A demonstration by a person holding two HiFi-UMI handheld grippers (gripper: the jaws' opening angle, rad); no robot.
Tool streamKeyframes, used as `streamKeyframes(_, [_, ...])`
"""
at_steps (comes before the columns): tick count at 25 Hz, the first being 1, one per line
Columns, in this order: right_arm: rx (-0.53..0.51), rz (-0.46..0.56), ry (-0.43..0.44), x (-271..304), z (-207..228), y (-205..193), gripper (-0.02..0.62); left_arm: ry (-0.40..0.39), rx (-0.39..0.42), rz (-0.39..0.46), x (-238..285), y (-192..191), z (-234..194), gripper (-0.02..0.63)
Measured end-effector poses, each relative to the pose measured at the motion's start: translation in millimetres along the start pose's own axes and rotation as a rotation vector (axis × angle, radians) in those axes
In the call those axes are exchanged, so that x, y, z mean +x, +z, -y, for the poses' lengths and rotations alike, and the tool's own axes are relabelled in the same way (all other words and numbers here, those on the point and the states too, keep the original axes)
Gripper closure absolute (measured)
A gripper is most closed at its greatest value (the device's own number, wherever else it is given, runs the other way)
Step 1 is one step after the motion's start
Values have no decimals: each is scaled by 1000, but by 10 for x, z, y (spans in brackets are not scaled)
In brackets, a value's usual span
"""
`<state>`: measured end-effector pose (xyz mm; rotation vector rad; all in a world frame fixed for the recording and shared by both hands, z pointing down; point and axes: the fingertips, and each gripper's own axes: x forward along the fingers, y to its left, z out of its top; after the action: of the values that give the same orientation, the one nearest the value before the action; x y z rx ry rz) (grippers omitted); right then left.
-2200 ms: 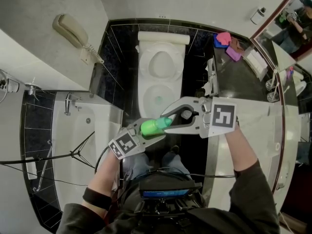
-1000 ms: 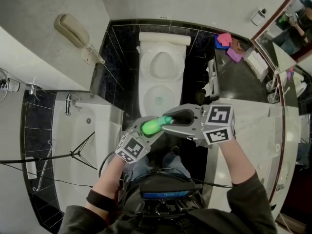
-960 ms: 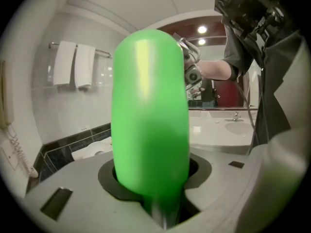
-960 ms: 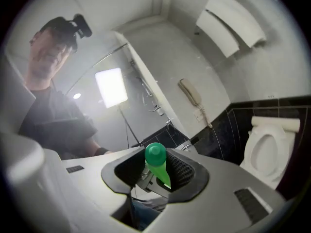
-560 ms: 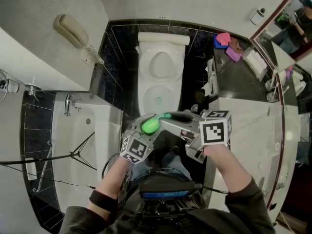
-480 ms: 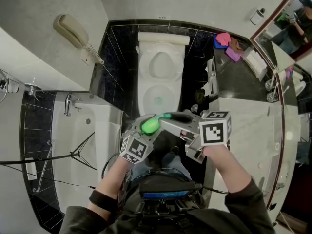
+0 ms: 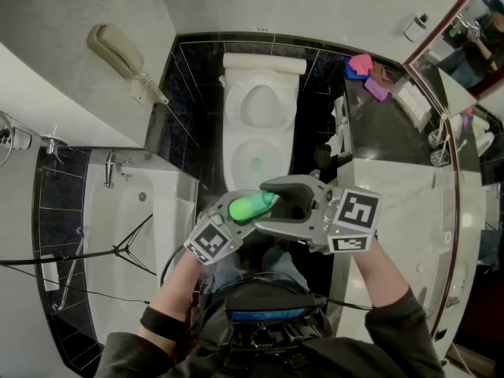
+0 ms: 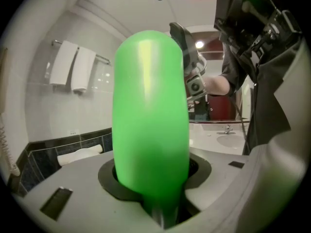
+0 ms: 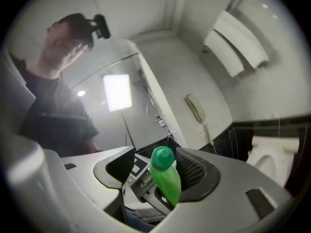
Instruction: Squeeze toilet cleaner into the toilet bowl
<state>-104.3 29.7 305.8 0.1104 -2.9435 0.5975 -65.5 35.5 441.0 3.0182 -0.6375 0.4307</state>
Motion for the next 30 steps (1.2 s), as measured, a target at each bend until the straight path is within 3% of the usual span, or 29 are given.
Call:
streamKeyframes(3, [-310, -118, 38, -32, -163, 21, 304, -116, 9, 30, -54, 87, 114, 423])
streamKeyframes(7, [-616, -239, 55, -79, -212, 0, 308, -233, -3, -8, -103, 119, 234, 422])
streamKeyframes(10, [-774, -319, 91, -86, -231, -30, 343, -302, 42, -38, -109, 38, 277, 423])
streamKeyframes(13, [-847, -362, 121, -89, -243, -79, 354, -325, 43, -58, -105, -5, 293, 423])
streamKeyframes(20, [-872, -390, 144, -30, -262, -156, 438, -313, 45, -56, -87, 1, 260, 423])
streamKeyframes(30, [-454, -343, 94, -43, -120, -151, 445, -155, 101, -124, -29, -278, 107, 422])
